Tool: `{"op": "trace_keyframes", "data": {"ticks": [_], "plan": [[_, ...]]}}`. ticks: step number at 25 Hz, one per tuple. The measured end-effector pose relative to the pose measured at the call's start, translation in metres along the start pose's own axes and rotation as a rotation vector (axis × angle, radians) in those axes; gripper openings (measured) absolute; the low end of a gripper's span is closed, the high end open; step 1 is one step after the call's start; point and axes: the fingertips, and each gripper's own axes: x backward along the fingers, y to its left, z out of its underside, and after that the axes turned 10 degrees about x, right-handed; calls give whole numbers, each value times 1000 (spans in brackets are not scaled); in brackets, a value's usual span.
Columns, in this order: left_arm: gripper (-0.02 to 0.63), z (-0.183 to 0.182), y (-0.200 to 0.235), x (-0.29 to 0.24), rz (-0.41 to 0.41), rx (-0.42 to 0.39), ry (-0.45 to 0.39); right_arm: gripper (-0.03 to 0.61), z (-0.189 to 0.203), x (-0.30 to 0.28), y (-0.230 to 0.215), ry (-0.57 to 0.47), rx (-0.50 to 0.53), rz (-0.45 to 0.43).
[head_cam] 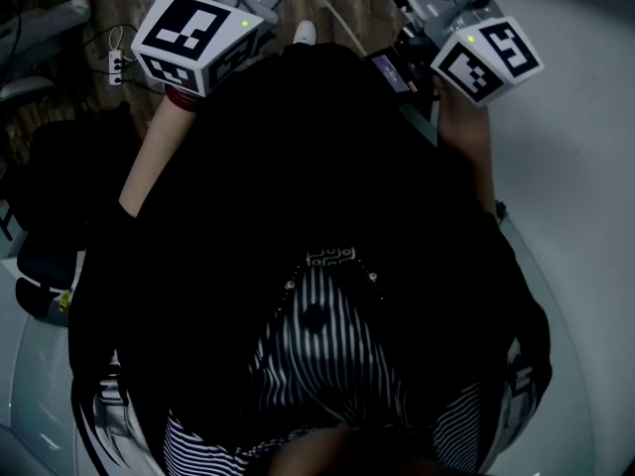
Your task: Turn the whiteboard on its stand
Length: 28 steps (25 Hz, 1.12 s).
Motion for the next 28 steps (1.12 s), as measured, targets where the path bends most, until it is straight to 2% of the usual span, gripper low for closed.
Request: {"op": "trace_keyframes", "data": {"ticks": [6, 10, 14, 16, 23, 28], "plan": [[-3, 1, 0, 4, -33, -3, -24, 0, 10, 2, -4, -12, -9, -24], [-3, 16, -9, 8, -28, 38, 1, 0, 18, 14, -3, -13, -41, 0], [-3, 25, -9, 6, 6, 91, 27, 0, 31, 9, 2, 30, -106, 8], [-3, 21, -14, 3, 36, 99, 19, 0, 26, 7, 6, 39, -106, 11], [-3, -13, -31, 2, 96, 11, -29, 0, -1, 24, 19, -7, -14, 63], [-3, -40, -20, -21, 132, -22, -55, 0, -20, 23, -14, -42, -10, 121]]}}
